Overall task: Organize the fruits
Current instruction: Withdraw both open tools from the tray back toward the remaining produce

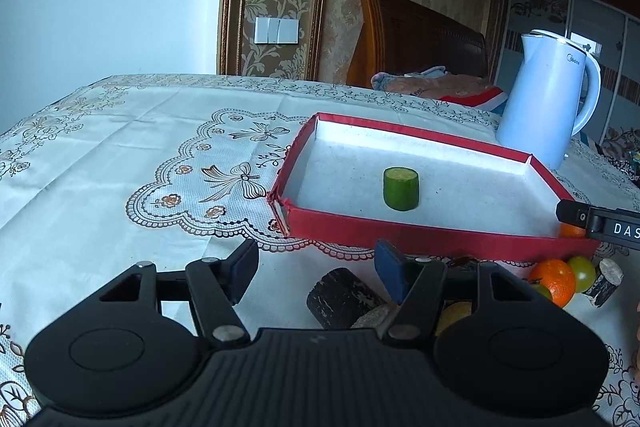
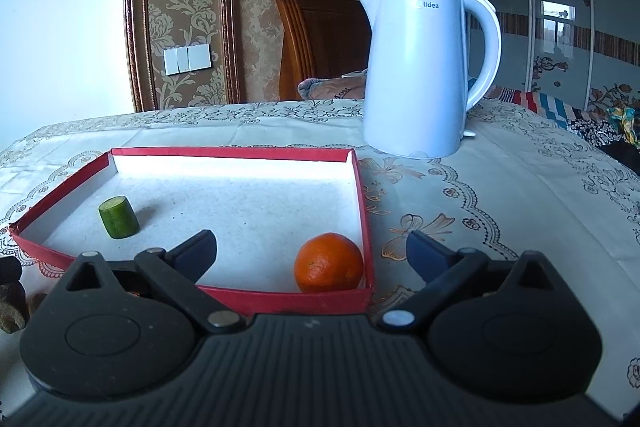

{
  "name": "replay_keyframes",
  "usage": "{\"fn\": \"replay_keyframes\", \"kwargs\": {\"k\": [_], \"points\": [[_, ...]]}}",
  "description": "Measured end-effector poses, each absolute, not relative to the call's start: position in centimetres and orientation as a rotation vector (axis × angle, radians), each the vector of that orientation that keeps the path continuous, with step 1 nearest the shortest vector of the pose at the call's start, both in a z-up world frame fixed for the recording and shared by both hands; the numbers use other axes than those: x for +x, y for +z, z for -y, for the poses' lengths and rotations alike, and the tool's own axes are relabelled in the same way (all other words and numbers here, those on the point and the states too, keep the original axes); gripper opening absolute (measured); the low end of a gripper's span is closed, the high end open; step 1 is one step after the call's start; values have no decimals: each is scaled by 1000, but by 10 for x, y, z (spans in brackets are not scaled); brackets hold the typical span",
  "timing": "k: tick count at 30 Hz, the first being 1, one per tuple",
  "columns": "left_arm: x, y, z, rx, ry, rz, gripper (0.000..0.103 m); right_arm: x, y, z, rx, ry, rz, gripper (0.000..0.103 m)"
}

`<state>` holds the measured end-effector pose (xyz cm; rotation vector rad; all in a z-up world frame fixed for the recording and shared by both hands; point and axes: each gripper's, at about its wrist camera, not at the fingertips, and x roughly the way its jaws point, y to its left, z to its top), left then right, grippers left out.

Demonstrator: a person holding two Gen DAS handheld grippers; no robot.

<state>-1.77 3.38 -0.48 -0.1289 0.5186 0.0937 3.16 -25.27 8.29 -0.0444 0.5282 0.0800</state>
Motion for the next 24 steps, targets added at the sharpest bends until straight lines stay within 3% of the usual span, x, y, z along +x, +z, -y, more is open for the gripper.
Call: {"fn": "replay_keyframes", "kwargs": {"k": [5,8,24], "points": [[-20,-8,-33,-111,69,-557,64,32,83,252,-48,79,-529,103],[-23,-9,-36,-121,62,-559,72,31,83,251,-53,79,-527,103],[-29,-11,-29,-38,4,-567,72,31,83,251,-57,79,-524,103]]}}
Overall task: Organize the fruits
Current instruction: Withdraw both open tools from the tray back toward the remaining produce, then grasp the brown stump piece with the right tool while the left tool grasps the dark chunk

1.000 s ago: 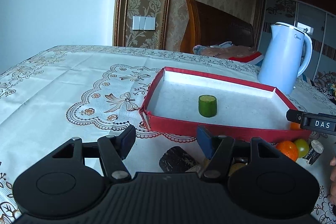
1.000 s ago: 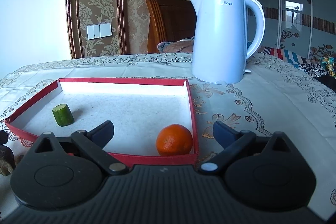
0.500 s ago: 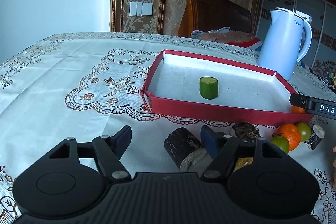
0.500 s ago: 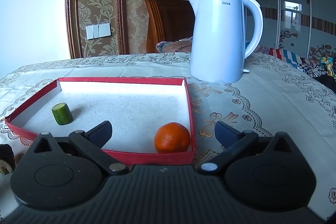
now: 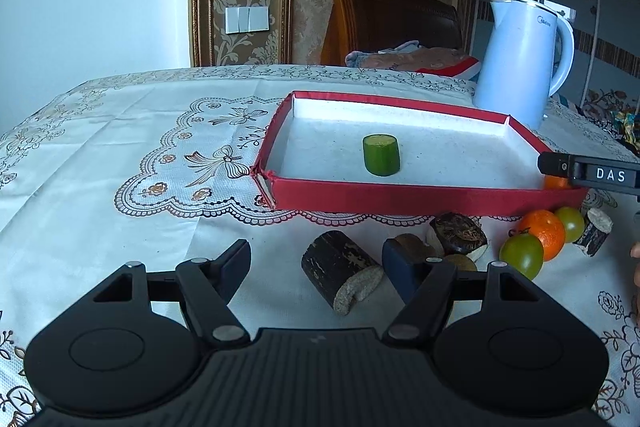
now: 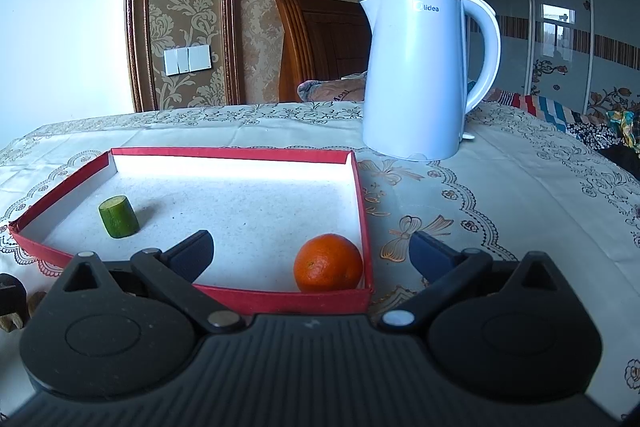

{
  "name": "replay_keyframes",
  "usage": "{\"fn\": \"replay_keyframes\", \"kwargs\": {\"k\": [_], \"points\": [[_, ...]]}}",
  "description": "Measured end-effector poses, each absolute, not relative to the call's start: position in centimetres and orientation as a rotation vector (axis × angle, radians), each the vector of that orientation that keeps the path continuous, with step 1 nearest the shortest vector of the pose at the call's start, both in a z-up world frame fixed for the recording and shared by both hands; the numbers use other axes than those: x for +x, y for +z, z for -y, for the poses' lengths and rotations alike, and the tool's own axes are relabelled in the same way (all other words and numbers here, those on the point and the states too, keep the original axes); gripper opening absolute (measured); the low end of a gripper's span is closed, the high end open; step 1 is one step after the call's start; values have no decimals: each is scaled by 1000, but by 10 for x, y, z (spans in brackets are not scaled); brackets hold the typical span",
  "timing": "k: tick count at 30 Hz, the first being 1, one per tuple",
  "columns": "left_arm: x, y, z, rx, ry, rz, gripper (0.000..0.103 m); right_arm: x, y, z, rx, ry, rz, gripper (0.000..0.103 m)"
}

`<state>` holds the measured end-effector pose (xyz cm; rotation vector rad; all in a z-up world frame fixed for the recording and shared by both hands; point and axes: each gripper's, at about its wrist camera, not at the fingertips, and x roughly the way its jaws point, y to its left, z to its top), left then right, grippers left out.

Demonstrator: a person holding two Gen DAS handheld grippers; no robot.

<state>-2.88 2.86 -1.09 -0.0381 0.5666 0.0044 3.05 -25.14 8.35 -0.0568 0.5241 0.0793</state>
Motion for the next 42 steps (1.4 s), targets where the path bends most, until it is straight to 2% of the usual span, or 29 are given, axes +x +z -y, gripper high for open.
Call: {"fn": "replay_keyframes", "kwargs": {"k": [8,18,24,30,42], "points": [[-25,-17,-20,126,-114,-622,72,30,84,250,-64,78,-523,103],[-11,-18,-30,148,-188,-635,72,30,82,250,-63,76,-525,103],[-19,-18,-15,233,-232,-594,51,30,82,250,-63,74,-526,103],[-16,-19,-18,196,-236,-606,52,26,83,255,-64,76,-551,103],[-13,-19,-26,142,-231,-622,55,-36,76,322,-15,120,-647,103]]}}
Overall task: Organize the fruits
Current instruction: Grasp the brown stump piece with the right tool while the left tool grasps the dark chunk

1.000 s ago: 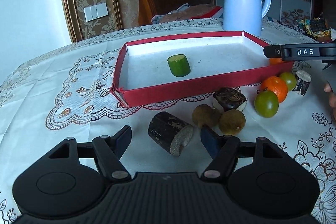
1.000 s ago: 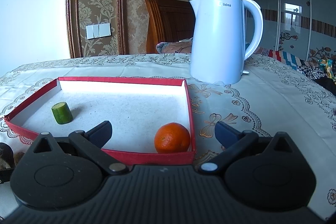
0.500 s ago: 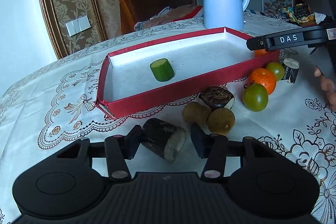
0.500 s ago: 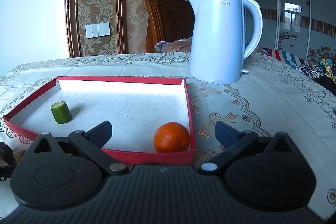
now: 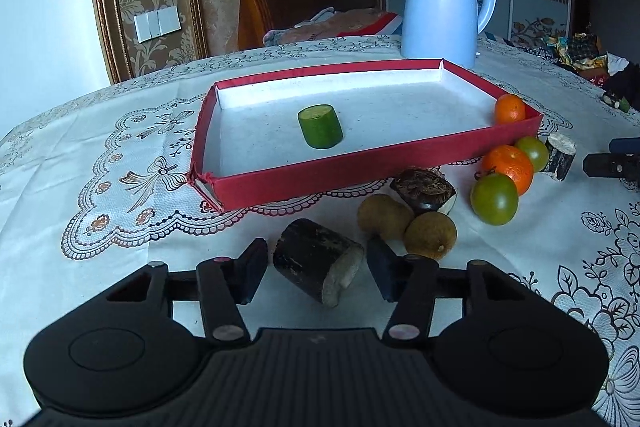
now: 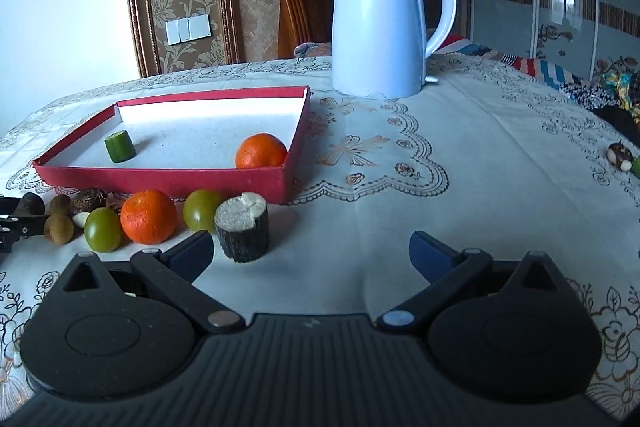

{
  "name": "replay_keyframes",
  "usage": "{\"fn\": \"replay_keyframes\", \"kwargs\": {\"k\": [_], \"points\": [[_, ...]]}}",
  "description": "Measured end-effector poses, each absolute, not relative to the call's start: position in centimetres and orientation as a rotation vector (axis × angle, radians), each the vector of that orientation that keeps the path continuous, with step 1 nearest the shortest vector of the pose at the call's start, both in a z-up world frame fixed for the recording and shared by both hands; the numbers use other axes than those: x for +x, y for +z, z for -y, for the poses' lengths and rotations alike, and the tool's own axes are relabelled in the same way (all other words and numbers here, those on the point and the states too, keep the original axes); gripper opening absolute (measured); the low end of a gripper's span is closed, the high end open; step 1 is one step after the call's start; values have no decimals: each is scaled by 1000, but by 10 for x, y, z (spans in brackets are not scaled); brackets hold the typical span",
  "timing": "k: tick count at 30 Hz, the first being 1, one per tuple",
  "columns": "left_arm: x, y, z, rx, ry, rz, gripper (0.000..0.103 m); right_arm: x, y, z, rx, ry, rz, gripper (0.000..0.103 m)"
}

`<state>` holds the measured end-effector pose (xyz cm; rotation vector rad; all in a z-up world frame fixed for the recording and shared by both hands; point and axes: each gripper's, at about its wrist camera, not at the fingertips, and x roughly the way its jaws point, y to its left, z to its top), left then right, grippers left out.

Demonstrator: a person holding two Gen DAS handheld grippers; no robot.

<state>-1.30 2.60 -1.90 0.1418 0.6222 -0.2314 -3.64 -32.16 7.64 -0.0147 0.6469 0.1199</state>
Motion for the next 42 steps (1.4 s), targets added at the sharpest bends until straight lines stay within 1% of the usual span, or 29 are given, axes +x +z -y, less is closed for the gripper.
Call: {"fn": "replay_keyframes", "kwargs": {"k": [6,11,14,16,19,21,25,27,42], "points": [[-13,-19,-26,144,-223,-623,58,-28,74,300,-117,106,-660,103],[-13,-19,-26,145,-222,-622,58,-17,73,283,-179,109,-657,102],[-13,-19,-26,145,-222,-622,58,-10,71,279,-193,116,-670,96],[-13,-19,-27,146,-221,-622,58,-7,70,278,-193,124,-678,93],[-12,-20,-27,145,-213,-624,61,-5,69,277,-190,136,-687,88],[-12,-20,-27,145,-213,-624,61,-4,69,276,-190,148,-695,83],[-12,-20,-27,143,-211,-625,62,-3,68,274,-196,173,-700,79],[-12,-20,-27,142,-209,-626,64,-1,67,272,-199,186,-707,69],[-12,-20,-27,139,-205,-627,65,-1,67,272,-195,195,-705,68]]}}
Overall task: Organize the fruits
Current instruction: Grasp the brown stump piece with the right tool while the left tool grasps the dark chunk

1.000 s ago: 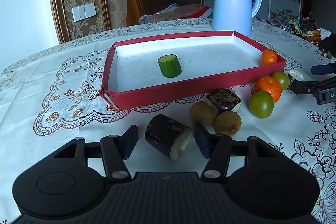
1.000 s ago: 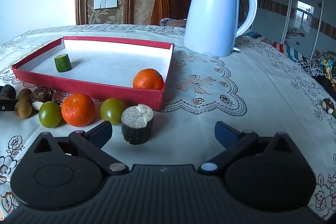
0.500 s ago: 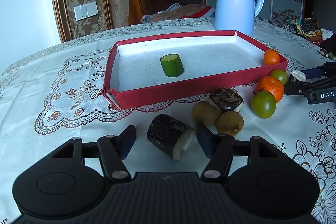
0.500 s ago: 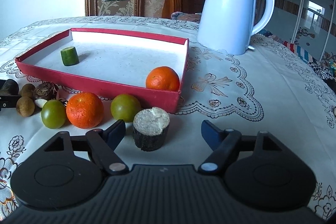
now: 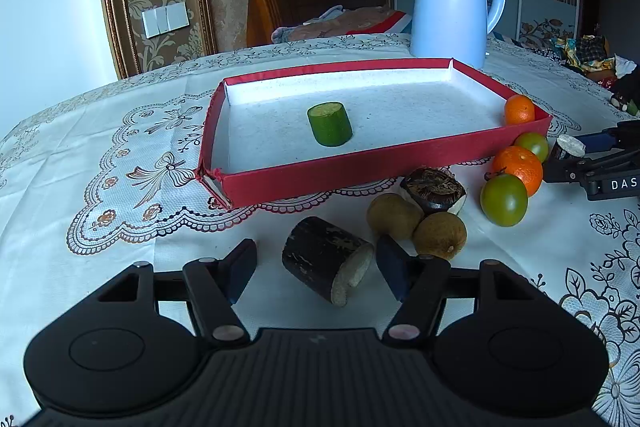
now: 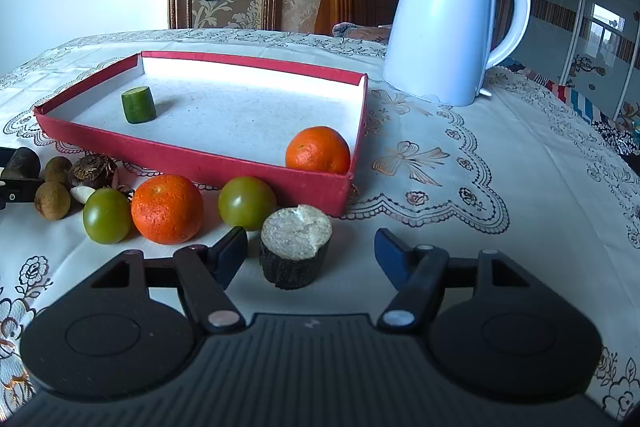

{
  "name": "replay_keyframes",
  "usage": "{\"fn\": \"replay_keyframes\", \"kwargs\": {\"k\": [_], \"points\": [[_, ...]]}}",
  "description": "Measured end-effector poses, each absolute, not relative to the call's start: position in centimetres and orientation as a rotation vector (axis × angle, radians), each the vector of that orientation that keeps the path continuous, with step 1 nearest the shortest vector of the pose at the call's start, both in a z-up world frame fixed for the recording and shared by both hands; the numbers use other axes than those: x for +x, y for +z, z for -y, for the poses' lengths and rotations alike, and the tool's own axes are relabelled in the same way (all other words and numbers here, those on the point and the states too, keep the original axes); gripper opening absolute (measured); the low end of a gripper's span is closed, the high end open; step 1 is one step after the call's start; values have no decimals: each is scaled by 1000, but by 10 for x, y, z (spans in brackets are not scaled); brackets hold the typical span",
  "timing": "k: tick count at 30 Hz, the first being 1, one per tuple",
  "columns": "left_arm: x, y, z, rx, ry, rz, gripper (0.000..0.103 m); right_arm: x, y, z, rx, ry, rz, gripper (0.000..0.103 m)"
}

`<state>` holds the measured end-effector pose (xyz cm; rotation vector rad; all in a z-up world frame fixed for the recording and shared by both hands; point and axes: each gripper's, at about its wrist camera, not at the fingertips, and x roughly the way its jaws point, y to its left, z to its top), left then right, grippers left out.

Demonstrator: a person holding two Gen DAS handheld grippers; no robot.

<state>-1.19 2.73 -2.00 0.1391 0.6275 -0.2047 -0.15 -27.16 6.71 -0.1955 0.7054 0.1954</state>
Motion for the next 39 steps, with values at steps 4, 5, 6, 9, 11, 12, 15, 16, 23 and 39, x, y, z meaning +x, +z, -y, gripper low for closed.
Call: {"fn": "replay_keyframes", "kwargs": {"k": [4,5,6,9,11,12,15,16,23,39], "points": [[-13,-20,-26,150,-205,-623,65,0,67,275,-174,200,-714,68],[-13,-20,-25,155,-205,-621,65,0,67,276,-170,201,-715,68],[-14,-20,-24,161,-203,-619,65,1,66,276,-167,199,-716,68],[-17,-19,-19,177,-180,-618,65,2,66,278,-158,199,-720,69],[-22,-18,-14,188,-160,-617,65,2,66,279,-151,201,-722,69],[-24,-18,-11,207,-160,-612,65,3,66,279,-148,202,-723,69],[-23,-16,-7,263,-163,-613,66,3,66,280,-147,202,-723,69],[-20,-15,-7,277,-178,-620,66,3,66,280,-146,203,-723,69],[2,-14,-30,205,-301,-675,67,3,66,282,-131,202,-723,69],[-21,-16,-17,194,-247,-631,40,-2,67,280,-142,211,-698,44]]}}
